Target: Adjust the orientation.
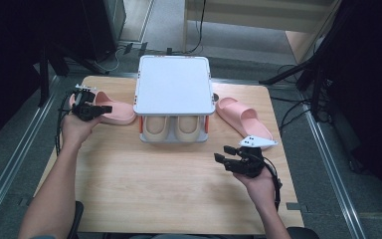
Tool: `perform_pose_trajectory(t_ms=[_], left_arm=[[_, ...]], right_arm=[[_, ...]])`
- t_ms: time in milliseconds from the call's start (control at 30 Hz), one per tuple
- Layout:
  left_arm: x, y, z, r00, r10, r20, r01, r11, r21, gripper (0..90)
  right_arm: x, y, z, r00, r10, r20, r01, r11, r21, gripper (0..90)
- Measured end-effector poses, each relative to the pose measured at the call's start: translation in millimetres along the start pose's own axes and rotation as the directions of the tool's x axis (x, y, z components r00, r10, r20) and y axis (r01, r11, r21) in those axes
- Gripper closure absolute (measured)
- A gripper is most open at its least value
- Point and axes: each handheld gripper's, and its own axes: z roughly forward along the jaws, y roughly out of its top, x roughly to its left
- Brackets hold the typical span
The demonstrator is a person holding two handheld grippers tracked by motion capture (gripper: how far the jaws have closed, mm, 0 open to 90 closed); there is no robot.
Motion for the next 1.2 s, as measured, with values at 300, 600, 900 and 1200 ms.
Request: perform_pose_trajectory(t_ms=[300,600,900,1200], left_arm=[[19.0,-7.7,9.3,0.9979,-0.053,-0.037,0.054,0.9982,0.025,89.4],[16.8,-10.7,10.8,0.9973,-0.013,-0.072,0.015,0.9994,0.03,89.1],[21.9,-17.1,2.7,0.9967,-0.026,-0.076,0.029,0.9993,0.026,89.0],[28.6,-26.9,-9.2,0.9949,-0.048,-0.089,0.051,0.9982,0.032,88.5]], right_arm=[[-0.4,-1.5,-1.3,0.9999,0.012,0.011,-0.012,1.0,-0.001,47.2],[0.8,0.4,2.4,1.0,0.004,-0.001,-0.004,1.0,0.007,46.8],[1.4,4.1,7.2,0.9999,-0.005,-0.016,0.005,1.0,0.009,46.3],[3.8,9.5,16.2,0.9988,-0.02,-0.045,0.02,1.0,0.014,46.2]])
